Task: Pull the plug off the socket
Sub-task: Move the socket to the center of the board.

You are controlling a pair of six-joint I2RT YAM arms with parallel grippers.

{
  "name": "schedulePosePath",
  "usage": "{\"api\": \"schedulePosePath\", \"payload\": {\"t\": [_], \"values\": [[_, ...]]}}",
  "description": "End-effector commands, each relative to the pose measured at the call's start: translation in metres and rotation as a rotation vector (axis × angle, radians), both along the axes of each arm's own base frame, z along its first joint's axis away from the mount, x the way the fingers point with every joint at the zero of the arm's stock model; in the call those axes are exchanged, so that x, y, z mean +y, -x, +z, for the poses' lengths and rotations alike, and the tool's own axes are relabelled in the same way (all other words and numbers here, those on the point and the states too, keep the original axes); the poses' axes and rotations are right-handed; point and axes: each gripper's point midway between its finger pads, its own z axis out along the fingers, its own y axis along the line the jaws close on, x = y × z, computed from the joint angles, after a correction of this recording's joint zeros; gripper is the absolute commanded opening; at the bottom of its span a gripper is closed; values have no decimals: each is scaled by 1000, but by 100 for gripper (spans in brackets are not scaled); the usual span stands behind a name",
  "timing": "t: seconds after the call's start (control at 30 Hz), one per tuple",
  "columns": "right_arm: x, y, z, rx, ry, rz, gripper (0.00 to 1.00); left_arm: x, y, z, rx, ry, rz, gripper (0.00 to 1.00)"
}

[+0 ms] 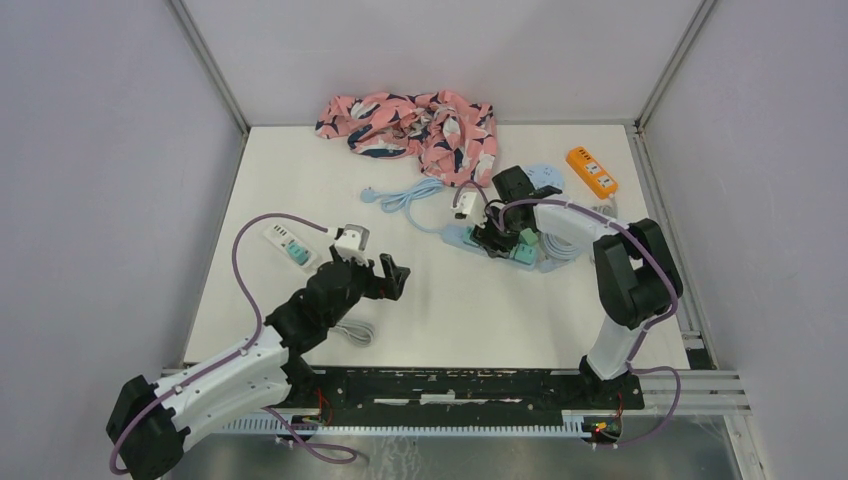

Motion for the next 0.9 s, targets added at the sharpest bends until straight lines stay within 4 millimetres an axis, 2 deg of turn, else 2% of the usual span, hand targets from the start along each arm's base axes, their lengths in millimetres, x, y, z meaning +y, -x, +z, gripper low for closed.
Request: {"api": "schedulePosePath", "payload": {"t": [0.0, 0.13, 0.23, 0.43, 0.6, 0.77, 0.87], "values": [[10, -10, 16, -43, -10, 22, 51, -1, -3, 14, -55, 30, -5, 100], [17, -1, 16, -6, -34, 68, 31, -9, 2, 24, -104, 59, -69, 100], [27, 16, 20, 31, -75, 154, 24, -14, 8, 31, -151, 93, -118, 100], [51, 78, 30, 83, -172, 479, 20, -23, 25, 39, -264, 143, -243, 99], [57, 126, 35, 100, -224, 746, 21, -33, 46, 48, -399, 199, -376, 99], [62, 157, 30, 86, -223, 930, 28, -41, 62, 50, -482, 222, -482, 99], [71, 158, 27, 77, -207, 924, 28, -47, 67, 41, -478, 212, -530, 98]]}}
